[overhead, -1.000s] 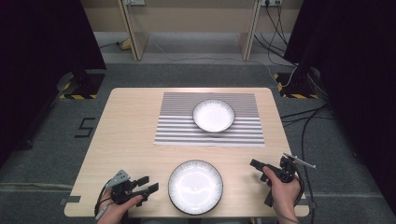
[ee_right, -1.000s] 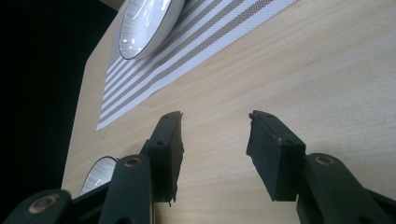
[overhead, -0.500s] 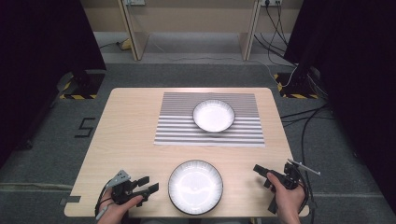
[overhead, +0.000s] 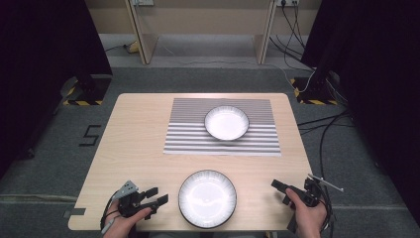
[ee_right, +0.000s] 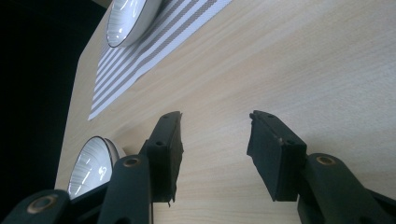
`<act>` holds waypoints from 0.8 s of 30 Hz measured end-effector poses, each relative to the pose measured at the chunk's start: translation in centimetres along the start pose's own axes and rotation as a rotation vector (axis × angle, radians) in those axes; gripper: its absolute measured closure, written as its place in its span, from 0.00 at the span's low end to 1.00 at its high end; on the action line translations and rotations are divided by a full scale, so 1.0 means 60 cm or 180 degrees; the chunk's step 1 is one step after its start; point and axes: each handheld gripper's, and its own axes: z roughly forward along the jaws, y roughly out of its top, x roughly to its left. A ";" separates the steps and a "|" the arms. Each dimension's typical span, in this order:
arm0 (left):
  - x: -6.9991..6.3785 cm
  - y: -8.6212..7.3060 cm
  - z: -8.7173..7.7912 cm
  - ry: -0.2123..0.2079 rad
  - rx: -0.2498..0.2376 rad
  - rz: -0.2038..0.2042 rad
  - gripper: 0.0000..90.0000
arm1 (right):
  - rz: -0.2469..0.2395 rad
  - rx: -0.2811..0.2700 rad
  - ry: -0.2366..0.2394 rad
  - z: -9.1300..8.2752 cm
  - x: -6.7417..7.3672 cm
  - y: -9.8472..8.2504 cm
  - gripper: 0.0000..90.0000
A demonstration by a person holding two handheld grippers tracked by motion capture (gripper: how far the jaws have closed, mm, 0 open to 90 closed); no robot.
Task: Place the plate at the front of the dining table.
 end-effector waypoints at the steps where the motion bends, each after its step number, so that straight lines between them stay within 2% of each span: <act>1: 0.000 0.000 0.000 0.0003 0.0002 0.0006 0.43 | 0.0013 -0.0003 0.0005 -0.001 -0.002 -0.001 0.60; 14: 0.000 0.000 0.000 0.0008 -0.0001 -0.0004 0.43 | 0.0083 -0.0049 -0.0024 -0.014 -0.020 -0.012 0.60; 24: 0.004 0.000 0.000 0.0031 -0.0007 -0.0012 0.43 | 0.0136 -0.0158 -0.0042 -0.024 -0.047 -0.014 0.59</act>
